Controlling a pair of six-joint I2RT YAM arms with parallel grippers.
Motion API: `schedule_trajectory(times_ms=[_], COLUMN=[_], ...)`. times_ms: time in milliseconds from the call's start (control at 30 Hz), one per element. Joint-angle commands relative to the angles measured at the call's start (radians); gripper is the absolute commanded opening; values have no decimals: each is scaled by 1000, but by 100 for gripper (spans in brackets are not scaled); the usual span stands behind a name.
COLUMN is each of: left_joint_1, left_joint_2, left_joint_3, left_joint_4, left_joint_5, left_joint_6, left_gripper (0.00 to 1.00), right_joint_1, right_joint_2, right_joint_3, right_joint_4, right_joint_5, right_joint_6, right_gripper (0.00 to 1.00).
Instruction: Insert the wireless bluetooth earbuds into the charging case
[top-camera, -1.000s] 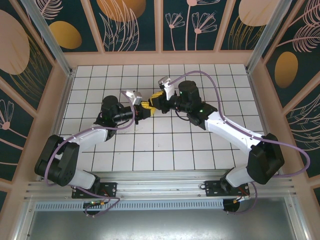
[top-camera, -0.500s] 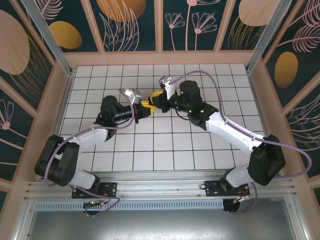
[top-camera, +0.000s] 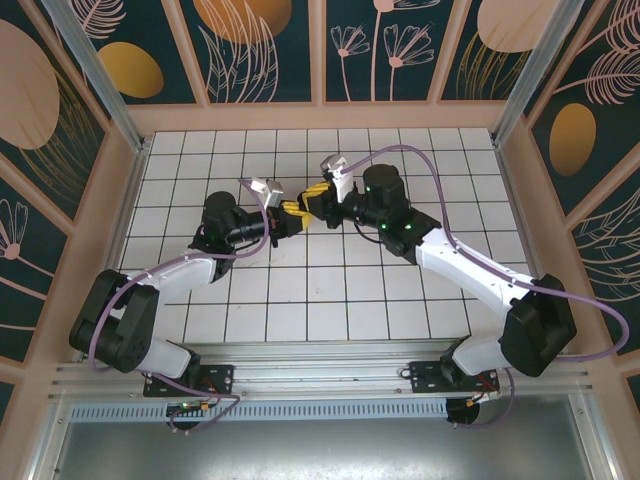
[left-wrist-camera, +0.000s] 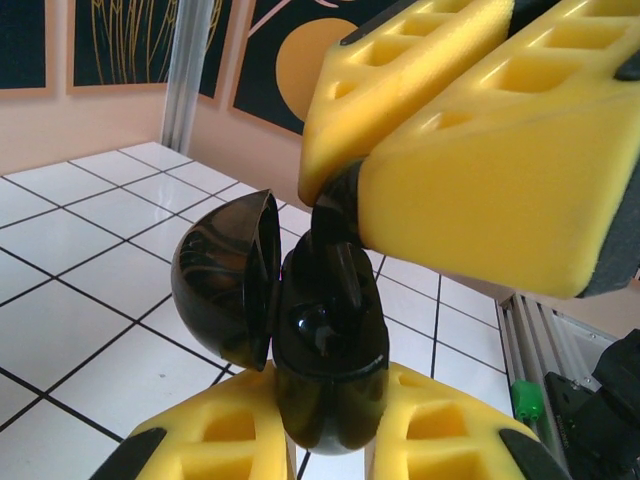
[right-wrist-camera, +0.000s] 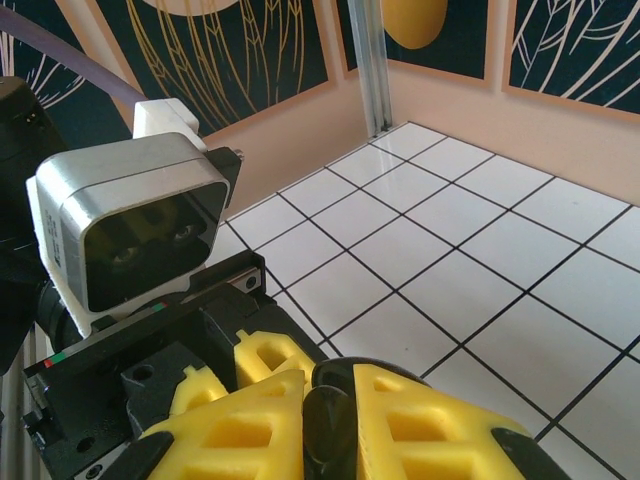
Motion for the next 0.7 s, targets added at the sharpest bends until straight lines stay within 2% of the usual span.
schedule_trajectory(times_ms=[0,500,667], left_joint_1=[6,6,6], left_joint_2=[-19,-52,-76], left_joint_3=[36,42,40], left_joint_4=[82,19,-24], left_joint_5=[-27,-40,-95], left_joint_6=[-18,38,87], left_gripper=[2,2,2], right_joint_1=[7,18,32], right_joint_2=[-25,-4,14], right_joint_3=[-27,-14,23], right_joint_4=[-57,-100,-167], right_joint_5=[2,-10,114], right_joint_6=[-25,-47,14], right_gripper=[17,17,17])
